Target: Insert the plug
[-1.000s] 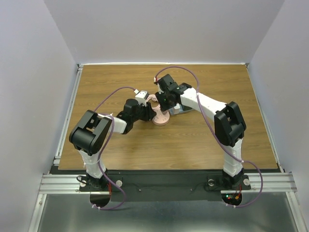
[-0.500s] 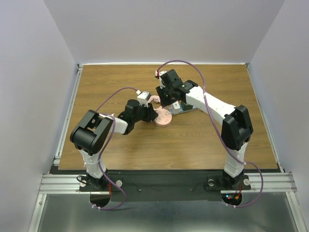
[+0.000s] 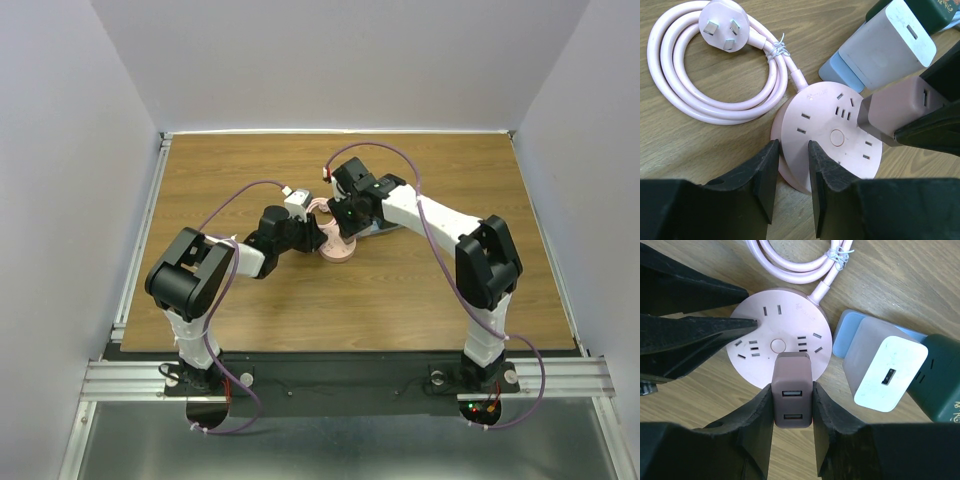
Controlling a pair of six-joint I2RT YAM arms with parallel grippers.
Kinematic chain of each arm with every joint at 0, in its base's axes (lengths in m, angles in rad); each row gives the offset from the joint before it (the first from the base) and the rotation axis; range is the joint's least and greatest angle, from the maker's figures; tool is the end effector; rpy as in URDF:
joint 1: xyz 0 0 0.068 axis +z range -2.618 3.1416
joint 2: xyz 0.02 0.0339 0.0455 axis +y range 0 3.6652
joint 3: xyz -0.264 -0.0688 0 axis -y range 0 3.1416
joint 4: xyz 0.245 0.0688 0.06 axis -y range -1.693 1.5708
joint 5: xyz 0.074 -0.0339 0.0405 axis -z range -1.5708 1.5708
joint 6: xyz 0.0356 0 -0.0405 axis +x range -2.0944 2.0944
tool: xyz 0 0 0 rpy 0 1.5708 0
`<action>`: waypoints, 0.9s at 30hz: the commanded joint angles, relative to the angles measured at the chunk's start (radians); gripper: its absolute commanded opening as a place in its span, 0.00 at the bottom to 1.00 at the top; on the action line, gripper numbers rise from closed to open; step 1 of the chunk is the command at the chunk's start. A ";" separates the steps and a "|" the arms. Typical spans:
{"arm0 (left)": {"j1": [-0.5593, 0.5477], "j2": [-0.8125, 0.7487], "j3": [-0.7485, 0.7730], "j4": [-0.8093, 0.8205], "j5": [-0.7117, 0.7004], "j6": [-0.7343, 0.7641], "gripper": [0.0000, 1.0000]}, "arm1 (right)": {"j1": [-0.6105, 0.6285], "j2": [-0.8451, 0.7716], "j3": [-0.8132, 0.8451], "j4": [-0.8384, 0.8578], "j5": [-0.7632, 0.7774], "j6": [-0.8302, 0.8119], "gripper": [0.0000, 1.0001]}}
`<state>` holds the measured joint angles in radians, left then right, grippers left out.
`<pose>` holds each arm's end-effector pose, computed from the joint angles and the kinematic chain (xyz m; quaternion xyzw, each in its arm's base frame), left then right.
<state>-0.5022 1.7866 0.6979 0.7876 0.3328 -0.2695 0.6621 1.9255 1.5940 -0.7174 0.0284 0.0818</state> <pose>0.2978 -0.1768 0.1502 0.1897 0.7773 -0.3437 0.4917 0.3299 0.2559 0.2431 -0.2729 0.9267 0.0810 0.2453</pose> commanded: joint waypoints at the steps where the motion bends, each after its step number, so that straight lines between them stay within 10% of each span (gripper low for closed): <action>1: -0.015 0.011 -0.005 -0.096 0.006 0.033 0.38 | -0.004 0.007 0.009 -0.005 0.005 -0.022 0.01; 27: -0.015 0.017 0.002 -0.103 0.014 0.039 0.38 | -0.004 0.081 0.098 -0.005 0.061 -0.056 0.00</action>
<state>-0.5022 1.7866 0.6983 0.7872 0.3332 -0.2630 0.6617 1.9942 1.6596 -0.7258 0.0753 0.0410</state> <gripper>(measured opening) 0.385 0.373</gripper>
